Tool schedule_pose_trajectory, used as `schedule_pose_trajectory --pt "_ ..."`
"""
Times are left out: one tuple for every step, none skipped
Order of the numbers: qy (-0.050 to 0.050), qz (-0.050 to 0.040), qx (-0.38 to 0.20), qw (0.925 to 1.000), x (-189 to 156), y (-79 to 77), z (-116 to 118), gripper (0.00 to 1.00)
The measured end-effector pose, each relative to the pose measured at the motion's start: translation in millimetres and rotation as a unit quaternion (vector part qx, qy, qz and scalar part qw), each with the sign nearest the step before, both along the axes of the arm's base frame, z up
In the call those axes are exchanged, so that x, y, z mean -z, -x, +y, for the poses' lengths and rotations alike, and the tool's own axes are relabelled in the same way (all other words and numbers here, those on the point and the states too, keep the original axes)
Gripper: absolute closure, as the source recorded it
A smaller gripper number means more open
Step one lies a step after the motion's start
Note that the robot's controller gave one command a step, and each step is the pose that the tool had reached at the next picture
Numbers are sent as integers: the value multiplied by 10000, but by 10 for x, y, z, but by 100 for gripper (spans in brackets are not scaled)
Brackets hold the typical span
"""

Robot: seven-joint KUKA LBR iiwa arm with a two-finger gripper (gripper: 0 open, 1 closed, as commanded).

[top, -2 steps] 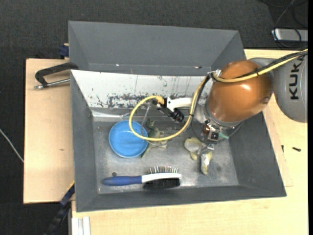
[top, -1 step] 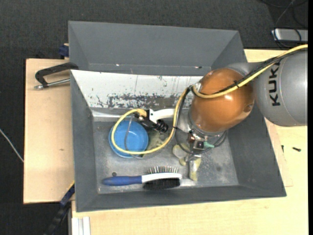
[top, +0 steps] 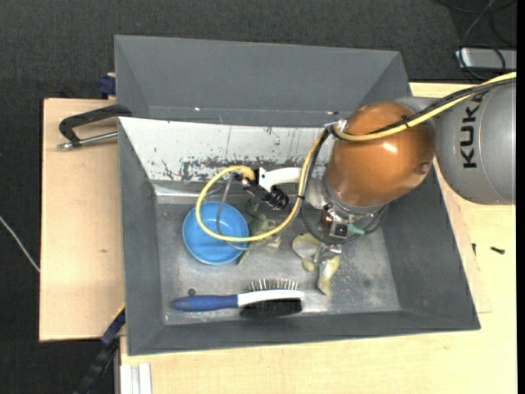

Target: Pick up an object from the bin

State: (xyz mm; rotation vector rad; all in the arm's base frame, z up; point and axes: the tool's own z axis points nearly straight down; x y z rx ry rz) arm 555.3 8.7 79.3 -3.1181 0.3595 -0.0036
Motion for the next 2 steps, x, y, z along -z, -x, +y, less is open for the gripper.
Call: schedule_pose_trajectory --pt "-43 -65 666 9977 -4 -118 -357 100" --pt "-35 -95 653 9978 -2 -22 -552 100"
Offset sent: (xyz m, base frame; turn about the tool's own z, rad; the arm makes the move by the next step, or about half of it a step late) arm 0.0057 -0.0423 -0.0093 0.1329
